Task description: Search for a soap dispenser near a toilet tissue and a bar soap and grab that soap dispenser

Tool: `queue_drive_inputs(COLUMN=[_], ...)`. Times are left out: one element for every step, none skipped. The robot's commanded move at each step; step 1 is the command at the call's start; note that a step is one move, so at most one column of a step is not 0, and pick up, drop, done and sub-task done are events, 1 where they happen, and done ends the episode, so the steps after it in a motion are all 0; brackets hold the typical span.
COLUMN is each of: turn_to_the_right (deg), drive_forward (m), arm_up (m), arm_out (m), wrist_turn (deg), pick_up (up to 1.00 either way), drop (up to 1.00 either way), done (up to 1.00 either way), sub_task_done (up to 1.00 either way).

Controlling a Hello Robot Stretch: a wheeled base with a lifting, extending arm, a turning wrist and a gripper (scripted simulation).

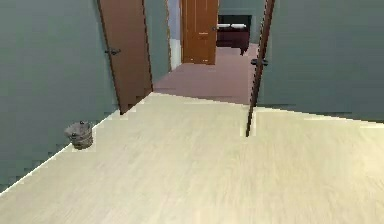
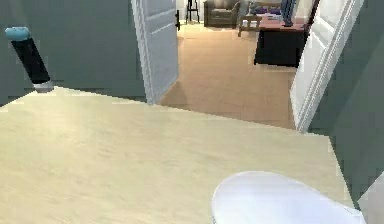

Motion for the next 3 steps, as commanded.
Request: queue_drive_inputs(turn_to_the_right=[0.0, 45.0, 45.0], drive_forward=[0.35, 0.00, 0.00], arm_up=[0.00, 0.00, 0.00], arm_out=[0.00, 0.00, 0.00], wrist_turn=[0.0, 0.0, 0.0], pick_up=[0.00, 0.00, 0.00], drop=[0.00, 0.00, 0.00], done=[0.00, 0.00, 0.00], sub_task_done=[0.00, 0.00, 0.00])
